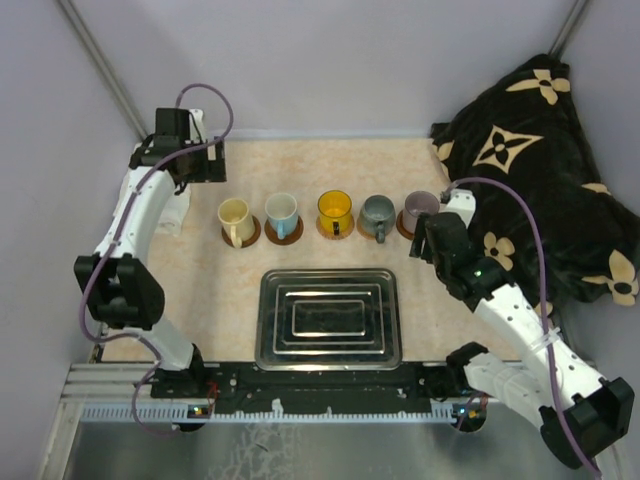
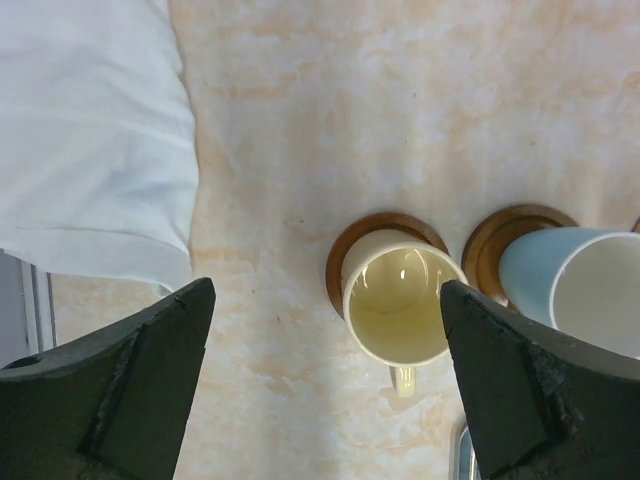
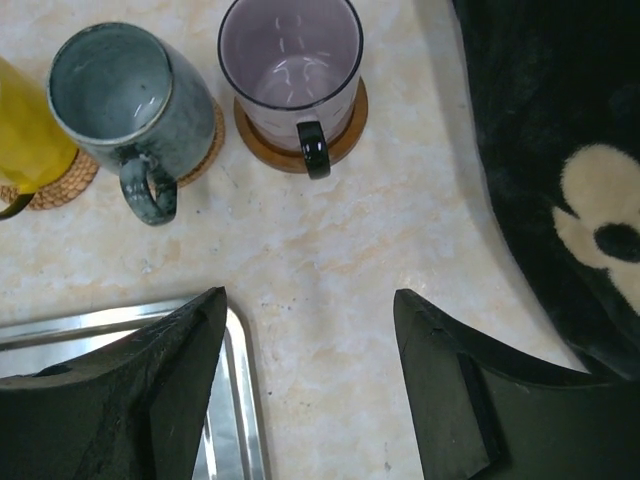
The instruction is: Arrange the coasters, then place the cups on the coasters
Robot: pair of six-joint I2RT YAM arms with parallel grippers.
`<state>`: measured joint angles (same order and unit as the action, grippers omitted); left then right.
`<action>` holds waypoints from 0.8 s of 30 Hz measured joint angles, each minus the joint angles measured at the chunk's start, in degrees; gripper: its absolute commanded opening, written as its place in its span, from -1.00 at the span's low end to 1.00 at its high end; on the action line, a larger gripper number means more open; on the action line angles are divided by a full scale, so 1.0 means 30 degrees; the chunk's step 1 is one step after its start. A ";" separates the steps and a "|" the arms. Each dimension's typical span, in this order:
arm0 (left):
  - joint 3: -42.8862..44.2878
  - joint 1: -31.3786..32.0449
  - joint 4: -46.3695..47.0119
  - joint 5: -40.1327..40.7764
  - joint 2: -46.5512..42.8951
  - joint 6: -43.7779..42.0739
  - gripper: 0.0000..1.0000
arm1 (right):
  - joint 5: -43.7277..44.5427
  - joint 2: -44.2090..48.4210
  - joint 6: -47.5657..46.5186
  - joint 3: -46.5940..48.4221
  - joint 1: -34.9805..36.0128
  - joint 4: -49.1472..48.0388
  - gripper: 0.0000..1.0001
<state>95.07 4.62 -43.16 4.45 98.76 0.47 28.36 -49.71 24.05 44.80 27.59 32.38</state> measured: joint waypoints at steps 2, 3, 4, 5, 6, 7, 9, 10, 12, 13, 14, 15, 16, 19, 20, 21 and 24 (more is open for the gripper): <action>-0.0430 -0.0160 0.0546 0.0160 -0.1020 0.0189 1.00 | 0.0350 -0.0306 -0.0364 0.0306 -0.0109 -0.0124 0.42; -0.0772 -0.0204 0.0794 0.0262 -0.1552 0.0284 1.00 | 0.0423 -0.0452 -0.0510 0.0474 -0.0248 -0.0182 0.42; -0.1217 -0.0255 0.1049 0.0474 -0.2142 0.0401 1.00 | 0.0459 -0.0590 -0.0656 0.0634 -0.0474 -0.0291 0.43; -0.1574 -0.0313 0.1209 0.0656 -0.2557 0.0459 1.00 | 0.0503 -0.0714 -0.0743 0.0816 -0.0772 -0.0415 0.45; -0.2062 -0.0393 0.1399 0.0911 -0.3075 0.0554 1.00 | 0.0503 -0.0831 -0.0845 0.0991 -0.1137 -0.0503 0.47; -0.2470 -0.0474 0.1486 0.1151 -0.3475 0.0648 1.00 | 0.0474 -0.0947 -0.0940 0.1173 -0.1625 -0.0590 0.48; -0.3198 -0.0656 0.1588 0.1588 -0.4102 0.0874 1.00 | 0.0321 -0.1100 -0.1013 0.1435 -0.2637 -0.0707 0.56; -0.3555 -0.0780 0.1588 0.1785 -0.4386 0.0998 1.00 | 0.0058 -0.1202 -0.1005 0.1596 -0.3446 -0.0772 0.62; -0.4262 -0.1086 0.1574 0.2171 -0.4925 0.1304 1.00 | -0.0532 -0.1311 -0.0831 0.1792 -0.4983 -0.0838 0.73; -0.4612 -0.1275 0.1574 0.2310 -0.5224 0.1457 1.00 | -0.0954 -0.1355 -0.0656 0.1880 -0.5945 -0.0860 0.78; -0.5005 -0.1523 0.1603 0.2375 -0.5566 0.1625 1.00 | -0.1377 -0.1362 -0.0444 0.1938 -0.6958 -0.0874 0.84; -0.5413 -0.1829 0.1617 0.2375 -0.5960 0.1778 1.00 | -0.1763 -0.1362 -0.0211 0.1960 -0.7912 -0.0889 0.95; -0.5785 -0.2186 0.1603 0.2331 -0.6375 0.1916 1.00 | -0.2157 -0.1362 0.0066 0.1967 -0.8852 -0.0903 0.97; -0.6623 -0.3461 0.1588 0.2237 -0.7614 0.2288 1.00 | -0.2623 -0.1348 0.0794 0.1967 -1.0440 -0.0714 0.98; -0.6768 -0.3774 0.1545 0.2266 -0.7949 0.2426 1.00 | -0.2616 -0.1311 0.1020 0.1967 -1.0622 -0.0648 0.98; -0.6914 -0.4102 0.1523 0.2397 -0.8247 0.2579 1.00 | -0.2528 -0.1231 0.1217 0.1960 -1.0673 -0.0546 0.98; -0.7650 -0.4430 0.1224 0.3228 -0.8976 0.3483 1.00 | -0.1872 -0.0226 0.1865 0.1945 -1.0739 -0.0328 0.98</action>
<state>72.12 -8.67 -39.48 14.13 71.83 10.92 22.74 -50.39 29.65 50.63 -4.62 31.40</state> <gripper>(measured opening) 0.998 0.987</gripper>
